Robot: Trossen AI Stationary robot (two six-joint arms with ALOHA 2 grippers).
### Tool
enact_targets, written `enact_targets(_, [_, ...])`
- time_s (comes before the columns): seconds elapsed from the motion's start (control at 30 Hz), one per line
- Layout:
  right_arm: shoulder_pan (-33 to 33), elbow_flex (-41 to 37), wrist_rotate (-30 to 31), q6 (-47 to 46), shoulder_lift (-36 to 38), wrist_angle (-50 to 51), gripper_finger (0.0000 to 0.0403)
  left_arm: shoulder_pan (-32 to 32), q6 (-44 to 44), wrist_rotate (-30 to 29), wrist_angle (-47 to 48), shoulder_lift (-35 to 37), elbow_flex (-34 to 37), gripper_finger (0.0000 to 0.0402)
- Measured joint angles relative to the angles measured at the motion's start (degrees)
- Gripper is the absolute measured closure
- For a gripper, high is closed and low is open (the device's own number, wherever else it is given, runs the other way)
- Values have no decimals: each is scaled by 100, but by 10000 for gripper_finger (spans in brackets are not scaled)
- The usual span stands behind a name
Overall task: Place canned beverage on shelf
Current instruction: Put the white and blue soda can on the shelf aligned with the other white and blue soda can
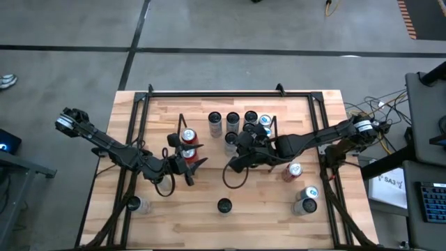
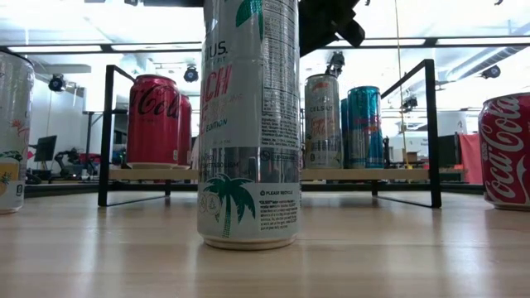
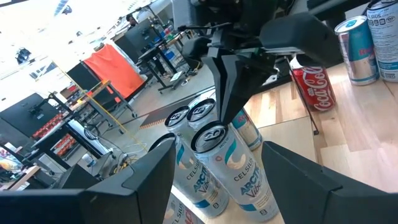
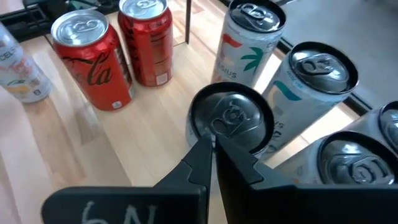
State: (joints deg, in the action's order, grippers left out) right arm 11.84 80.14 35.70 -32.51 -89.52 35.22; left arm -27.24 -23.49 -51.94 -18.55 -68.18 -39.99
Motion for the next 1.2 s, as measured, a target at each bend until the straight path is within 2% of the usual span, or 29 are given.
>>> enact_targets(0.2, [-8, -31, -169, -53, -9, -9, 390, 0, 0, 0, 0, 0, 0, 178])
enact_targets(0.5, [-70, -74, 199, 13, -28, 130, 390, 0, 0, 0, -1, 0, 0, 178])
enact_targets(0.87, [59, 103, 168, 226, -7, -179, 390, 1, 0, 0, 0, 0, 0, 178])
enact_targets(1.2, [12, -61, 184, 358, -138, -371, 390, 9, 0, 0, -4, 0, 1, 178])
